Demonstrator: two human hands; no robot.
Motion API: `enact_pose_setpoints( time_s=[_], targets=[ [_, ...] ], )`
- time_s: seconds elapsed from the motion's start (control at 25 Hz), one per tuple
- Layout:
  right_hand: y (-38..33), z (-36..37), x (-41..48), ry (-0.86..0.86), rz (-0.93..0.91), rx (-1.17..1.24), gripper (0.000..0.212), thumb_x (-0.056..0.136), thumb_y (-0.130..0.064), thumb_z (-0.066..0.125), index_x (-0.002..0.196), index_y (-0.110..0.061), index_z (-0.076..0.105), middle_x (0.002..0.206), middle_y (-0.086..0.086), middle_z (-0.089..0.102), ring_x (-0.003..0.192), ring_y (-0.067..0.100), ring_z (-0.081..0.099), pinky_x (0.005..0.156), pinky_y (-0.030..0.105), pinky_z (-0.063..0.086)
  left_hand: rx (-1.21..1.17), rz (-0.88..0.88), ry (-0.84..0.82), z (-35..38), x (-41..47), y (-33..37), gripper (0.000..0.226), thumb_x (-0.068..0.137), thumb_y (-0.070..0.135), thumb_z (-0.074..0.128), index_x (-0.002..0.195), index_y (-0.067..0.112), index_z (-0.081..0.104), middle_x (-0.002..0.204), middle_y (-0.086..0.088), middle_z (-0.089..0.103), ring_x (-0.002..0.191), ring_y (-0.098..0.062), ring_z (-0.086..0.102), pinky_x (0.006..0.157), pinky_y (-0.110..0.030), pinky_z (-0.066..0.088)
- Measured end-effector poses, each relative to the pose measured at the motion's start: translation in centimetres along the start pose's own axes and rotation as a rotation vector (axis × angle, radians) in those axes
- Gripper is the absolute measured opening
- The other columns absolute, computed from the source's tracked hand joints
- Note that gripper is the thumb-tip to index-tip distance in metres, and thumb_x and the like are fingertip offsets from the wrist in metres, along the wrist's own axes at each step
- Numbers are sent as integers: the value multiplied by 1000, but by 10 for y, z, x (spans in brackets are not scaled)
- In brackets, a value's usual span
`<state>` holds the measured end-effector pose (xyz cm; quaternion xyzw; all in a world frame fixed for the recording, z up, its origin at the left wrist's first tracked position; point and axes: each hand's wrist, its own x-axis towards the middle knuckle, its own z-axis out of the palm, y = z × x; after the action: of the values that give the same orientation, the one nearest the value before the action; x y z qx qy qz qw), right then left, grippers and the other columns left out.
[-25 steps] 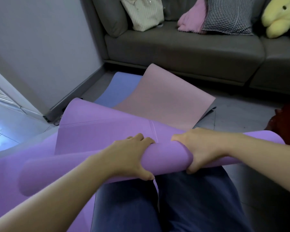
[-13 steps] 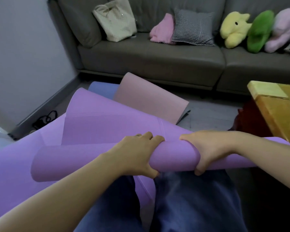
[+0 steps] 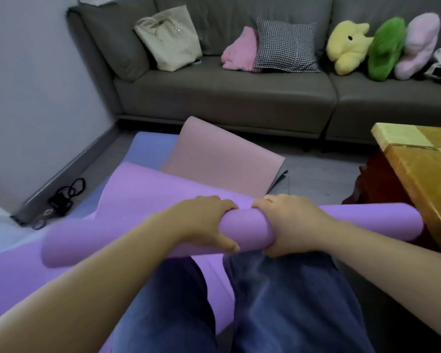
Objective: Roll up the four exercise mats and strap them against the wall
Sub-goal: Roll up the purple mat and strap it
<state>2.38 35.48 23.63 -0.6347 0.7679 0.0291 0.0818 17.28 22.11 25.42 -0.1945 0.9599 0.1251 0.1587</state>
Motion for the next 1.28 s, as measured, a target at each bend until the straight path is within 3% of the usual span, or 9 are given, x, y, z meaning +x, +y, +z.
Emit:
enact_pose_setpoints(
  time_s=[0.12,0.24,0.36,0.48,0.6,0.76,0.88,1.08,1.28],
  targets=[
    [-5,-13,28,-204,-23,121,55,57,-52,79,99,-30,52,89,-10,62,81,17,59,67,31,49,390,-52,336,28,-25,-6,77,76,48,63,139,29,24,120,0,47,105,-26,51,81,-34,40],
    [-24,-15,54,-431,-104,138,51,59,-49,82,97,-27,56,88,-9,62,81,16,60,68,32,50,156,-90,235,42,-38,-26,66,72,44,62,129,32,33,108,4,53,95,-23,56,75,-33,45],
    [-37,-22,65,-512,-105,198,55,63,-49,83,106,-26,56,98,-9,62,89,16,60,71,29,51,-26,-71,143,32,-47,-48,56,68,43,66,117,37,40,101,10,60,87,-18,57,72,-32,45],
    [-46,-30,53,-394,-176,81,85,65,-57,78,135,-32,38,123,-10,49,113,15,47,94,35,46,-127,-115,-57,16,-55,-64,62,70,45,71,123,39,39,104,16,55,93,-13,54,77,-28,43],
    [-66,-11,34,-228,-286,-40,103,67,-59,74,147,-30,17,138,-8,36,126,16,36,103,36,38,-177,-158,-321,4,-52,-77,67,73,47,73,130,37,39,114,16,53,104,-11,54,90,-28,45],
    [-84,22,50,-117,-266,-23,90,66,-57,73,139,-25,30,131,-5,44,118,21,45,96,38,40,-361,-205,-479,4,-48,-92,54,78,46,71,126,34,49,116,13,59,108,-11,58,96,-30,47],
    [-86,21,65,-89,-312,-7,73,65,-52,69,127,-24,43,119,-6,55,108,20,54,88,33,45,-282,-207,-335,15,-60,-90,64,77,53,68,131,32,42,126,9,53,111,-12,52,97,-31,43],
    [-85,-33,96,-299,-341,41,59,56,-53,79,103,-35,47,86,-13,60,75,13,56,61,27,43,305,-253,287,29,-83,-64,79,72,54,59,137,27,24,118,2,46,103,-24,52,77,-33,42],
    [-104,-56,113,-602,-367,-52,56,57,-54,82,103,-31,59,95,-8,65,88,16,63,79,36,56,81,-269,317,35,-102,-64,80,69,54,60,135,33,22,118,7,45,104,-20,52,83,-34,45]
  ],
)
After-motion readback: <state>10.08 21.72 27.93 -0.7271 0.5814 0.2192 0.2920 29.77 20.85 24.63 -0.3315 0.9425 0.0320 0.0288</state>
